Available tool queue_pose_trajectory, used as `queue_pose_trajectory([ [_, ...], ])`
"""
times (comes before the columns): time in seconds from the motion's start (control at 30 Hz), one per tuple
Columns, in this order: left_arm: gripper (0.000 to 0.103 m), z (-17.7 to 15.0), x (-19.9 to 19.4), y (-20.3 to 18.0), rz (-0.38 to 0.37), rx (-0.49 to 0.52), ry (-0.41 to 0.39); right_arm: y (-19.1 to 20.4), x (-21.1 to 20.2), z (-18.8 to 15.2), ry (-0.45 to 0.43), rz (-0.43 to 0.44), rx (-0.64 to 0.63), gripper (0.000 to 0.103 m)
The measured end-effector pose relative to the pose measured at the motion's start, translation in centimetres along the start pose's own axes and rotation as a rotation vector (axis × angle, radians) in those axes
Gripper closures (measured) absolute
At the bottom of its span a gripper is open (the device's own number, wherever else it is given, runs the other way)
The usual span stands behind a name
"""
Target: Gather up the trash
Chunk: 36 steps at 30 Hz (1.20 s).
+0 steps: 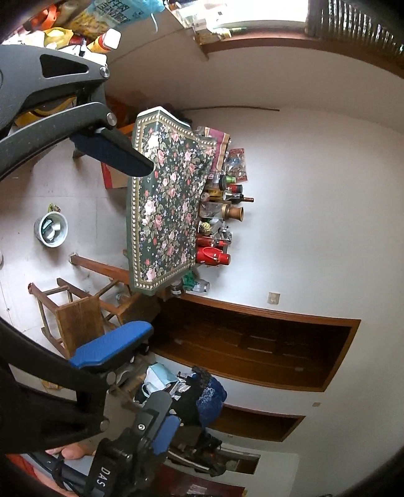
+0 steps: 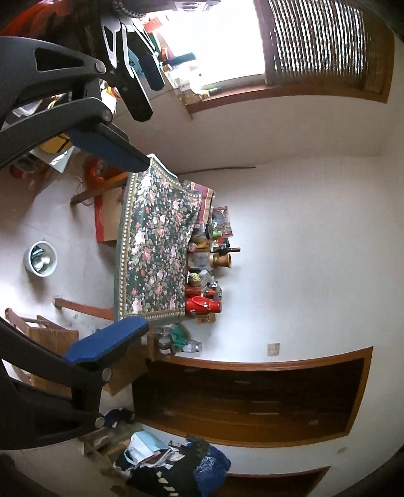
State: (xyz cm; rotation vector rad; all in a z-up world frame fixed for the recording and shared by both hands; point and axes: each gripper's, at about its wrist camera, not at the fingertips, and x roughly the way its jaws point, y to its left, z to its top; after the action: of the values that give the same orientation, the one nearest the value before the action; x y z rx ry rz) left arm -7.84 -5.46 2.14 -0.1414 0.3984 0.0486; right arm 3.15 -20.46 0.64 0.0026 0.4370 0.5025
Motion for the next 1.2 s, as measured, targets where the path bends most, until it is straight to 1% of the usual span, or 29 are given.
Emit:
queue_pose_trajectory([
  [0.27, 0.008, -0.3, -1.6, 0.2, 0.005, 0.019, -0.021, 1.1, -1.5, -0.5, 0.006, 0.002, 0.0, 0.009],
  [0.57, 0.008, -0.5, -1.4, 0.5, 0.004, 0.022, -0.012, 1.9, -2.0, -0.8, 0.023, 0.002, -0.016, 0.009],
  [1.03, 0.008, -0.5, -1.0, 0.7, -0.002, 0.013, -0.008, 1.7, -2.2, -0.8, 0.038, 0.003, -0.022, 0.009],
  [1.2, 0.006, -0.5, -1.1, 0.9, -0.002, 0.017, -0.012, 1.9, -2.4, -0.6, 0.037, 0.003, -0.028, 0.009],
])
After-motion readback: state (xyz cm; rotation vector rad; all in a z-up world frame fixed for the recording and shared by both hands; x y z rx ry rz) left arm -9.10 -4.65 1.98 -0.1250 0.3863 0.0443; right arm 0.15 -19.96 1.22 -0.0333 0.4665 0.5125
